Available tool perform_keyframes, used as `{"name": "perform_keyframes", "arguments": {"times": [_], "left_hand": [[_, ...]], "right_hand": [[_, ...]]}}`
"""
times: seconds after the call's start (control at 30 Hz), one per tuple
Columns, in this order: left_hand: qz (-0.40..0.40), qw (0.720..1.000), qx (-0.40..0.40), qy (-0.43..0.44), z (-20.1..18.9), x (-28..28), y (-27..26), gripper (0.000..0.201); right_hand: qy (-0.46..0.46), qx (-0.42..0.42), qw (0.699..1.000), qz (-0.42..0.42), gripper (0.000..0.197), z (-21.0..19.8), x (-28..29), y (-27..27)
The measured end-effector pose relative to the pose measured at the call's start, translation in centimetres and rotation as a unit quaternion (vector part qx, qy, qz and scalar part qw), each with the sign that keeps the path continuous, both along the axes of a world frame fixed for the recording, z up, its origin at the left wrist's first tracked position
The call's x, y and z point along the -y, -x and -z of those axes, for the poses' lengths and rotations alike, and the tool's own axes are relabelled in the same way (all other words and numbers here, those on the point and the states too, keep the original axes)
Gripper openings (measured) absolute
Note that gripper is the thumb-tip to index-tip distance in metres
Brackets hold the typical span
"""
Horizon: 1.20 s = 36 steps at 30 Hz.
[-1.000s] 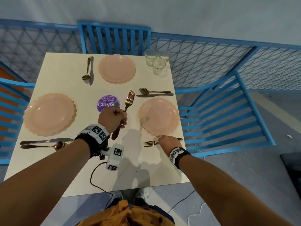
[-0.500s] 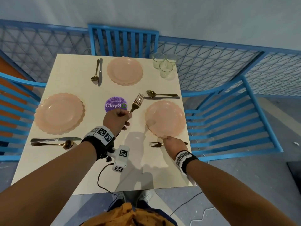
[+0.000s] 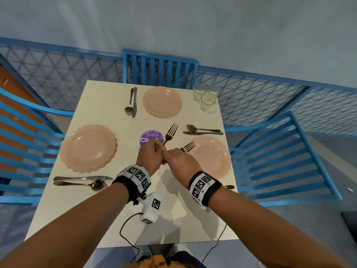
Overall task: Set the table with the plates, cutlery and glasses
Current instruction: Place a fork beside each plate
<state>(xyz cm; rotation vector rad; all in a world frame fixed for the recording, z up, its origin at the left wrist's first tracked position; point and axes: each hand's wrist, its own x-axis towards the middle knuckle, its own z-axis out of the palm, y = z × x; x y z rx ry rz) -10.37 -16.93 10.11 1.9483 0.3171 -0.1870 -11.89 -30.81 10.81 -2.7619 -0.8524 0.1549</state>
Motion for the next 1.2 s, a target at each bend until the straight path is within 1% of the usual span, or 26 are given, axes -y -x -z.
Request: {"name": "perform_keyframes", "arguments": {"times": [0.07,0.17,0.27,0.3,0.37,0.4,0.43,0.47,0.53,0.6,0.67,0.7,0.73,0.77,0.8,0.83,0.9,0.93,0.97,1.0,1.1,1.2], "left_hand": [[0.009,1.0,0.016,-0.009,0.1,-0.8,-0.3,0.005],[0.022,1.0,0.017,-0.013,0.2,-1.8,-0.8,0.005],[0.003,0.998,0.039,-0.04,0.4,-2.9,-2.1,0.011],[-0.012,0.998,0.046,-0.047,0.3,-3.3,-2.7,0.01],[-0.057,0.995,0.064,-0.052,0.0,-4.1,-4.4,0.007],[-0.08,0.993,0.07,-0.052,-0.3,-4.4,-5.3,0.007],[-0.101,0.991,0.07,-0.047,-0.5,-4.6,-6.3,0.007],[-0.117,0.99,0.069,-0.035,-0.5,-4.8,-7.4,0.007],[-0.132,0.99,0.055,0.005,-0.4,-4.7,-9.7,0.011],[-0.136,0.989,0.038,0.044,-0.1,-4.3,-12.1,0.013],[-0.14,0.988,0.023,0.059,-0.1,-3.5,-14.6,0.011],[-0.144,0.987,0.018,0.063,0.1,-3.0,-15.9,0.009],[-0.149,0.986,0.019,0.067,0.3,-2.4,-17.2,0.008],[-0.153,0.986,0.021,0.07,0.5,-1.9,-18.4,0.008],[-0.154,0.985,0.023,0.07,1.0,-1.4,-19.7,0.009],[-0.152,0.985,0.026,0.071,1.4,-0.8,-21.0,0.008],[-0.145,0.987,0.026,0.066,2.3,-0.1,-23.2,0.007],[-0.142,0.987,0.024,0.065,2.8,0.3,-24.3,0.008],[-0.139,0.988,0.021,0.065,3.3,0.6,-25.3,0.009],[-0.139,0.988,0.021,0.065,3.7,0.9,-26.3,0.008],[-0.145,0.988,0.019,0.052,4.8,1.5,-28.5,0.002],[-0.148,0.987,0.01,0.054,6.3,1.7,-29.7,0.002]], "right_hand": [[0.029,-0.014,0.999,0.007,0.023,-0.2,-0.8,-0.4],[0.051,-0.036,0.998,0.023,0.016,-0.5,-2.1,-1.0],[0.074,-0.08,0.993,0.055,0.018,-0.6,-2.3,-1.8],[0.062,-0.109,0.989,0.082,0.02,-0.6,-1.9,-2.3],[-0.002,-0.162,0.974,0.16,0.017,-0.4,-0.6,-3.6],[-0.044,-0.185,0.959,0.209,0.012,-0.4,0.2,-4.5],[-0.091,-0.204,0.938,0.265,0.007,-0.3,0.9,-5.7],[-0.143,-0.215,0.912,0.318,0.005,-0.2,1.6,-6.9],[-0.241,-0.238,0.853,0.397,0.018,-0.2,2.6,-9.8],[-0.318,-0.256,0.806,0.428,0.031,0.2,3.6,-13.6],[-0.357,-0.263,0.769,0.46,0.032,0.7,4.7,-18.2],[-0.36,-0.261,0.76,0.475,0.03,1.0,5.1,-20.7],[-0.35,-0.259,0.762,0.48,0.029,1.4,5.5,-23.1],[-0.315,-0.256,0.785,0.468,0.029,2.0,5.9,-25.6],[-0.244,-0.26,0.825,0.438,0.03,2.8,6.2,-27.8],[-0.18,-0.257,0.854,0.416,0.033,4.0,6.7,-30.0],[-0.094,-0.222,0.894,0.377,0.04,6.6,7.7,-33.2],[-0.04,-0.199,0.917,0.344,0.041,8.1,8.0,-34.6],[-0.007,-0.185,0.926,0.328,0.041,9.4,8.1,-35.8],[0.01,-0.181,0.93,0.321,0.041,10.5,8.0,-36.7],[-0.011,-0.198,0.929,0.312,0.047,12.6,7.3,-38.5],[-0.035,-0.181,0.923,0.339,0.055,14.6,6.6,-39.1]]}}
